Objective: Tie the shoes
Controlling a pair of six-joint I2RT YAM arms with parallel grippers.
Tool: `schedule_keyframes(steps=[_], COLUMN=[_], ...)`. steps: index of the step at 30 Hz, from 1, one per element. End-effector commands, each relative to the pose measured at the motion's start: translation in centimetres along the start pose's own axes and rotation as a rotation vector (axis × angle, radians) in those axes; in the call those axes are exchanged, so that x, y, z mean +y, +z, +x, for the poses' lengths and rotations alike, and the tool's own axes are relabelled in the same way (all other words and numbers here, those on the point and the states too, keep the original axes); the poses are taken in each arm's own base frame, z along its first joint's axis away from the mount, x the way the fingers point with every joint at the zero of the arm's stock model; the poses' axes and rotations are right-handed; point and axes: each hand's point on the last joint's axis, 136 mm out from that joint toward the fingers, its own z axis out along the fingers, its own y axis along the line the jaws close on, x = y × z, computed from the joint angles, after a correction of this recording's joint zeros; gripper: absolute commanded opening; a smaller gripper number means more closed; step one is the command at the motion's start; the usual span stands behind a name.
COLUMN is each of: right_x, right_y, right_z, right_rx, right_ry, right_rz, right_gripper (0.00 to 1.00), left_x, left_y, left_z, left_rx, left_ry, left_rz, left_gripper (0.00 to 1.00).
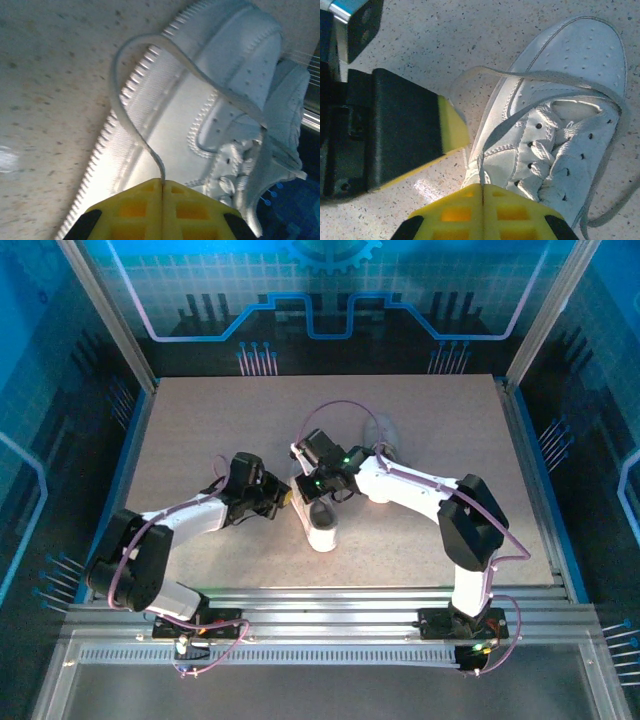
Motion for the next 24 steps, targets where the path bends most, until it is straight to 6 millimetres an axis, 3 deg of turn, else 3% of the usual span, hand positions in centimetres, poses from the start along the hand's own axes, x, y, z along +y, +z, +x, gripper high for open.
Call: schedule_keyframes(steps=[1, 12, 16, 19, 24], right_x=[1.3, 2.3, 3.0, 3.3, 2.8], right_y=[-2.7, -3.4, -3.8, -4.7, -6.6], right_z=[-3.2, -2.9, -3.0, -3.4, -4.1], right_rx=[-0.124, -0.140, -0.137, -0.149, -0.171], right_ry=[0.018, 0.028, 0.028, 0.025, 0.043], right_rz=[-0.066, -0.115, -0.155, -0.171, -0.192], right_gripper=[0.00, 0.02, 0.18, 0.35, 0.41], left_x=[-2.4, -4.2, -4.9, -4.8, -3.8], left_y=[0.5, 0.9, 1.2, 1.5, 1.9], left_z=[0.8, 0.5, 0.4, 0.3, 0.5], left_rx=[0.026, 0.000, -0.004, 0.001, 0.009], left_ry=[-0.018, -0.068, -0.063, -0.071, -0.086], left_rz=[0.074, 0.166, 0.186, 0.193, 0.188], left_gripper=[0.00, 0.00, 0.00, 0.00, 0.00])
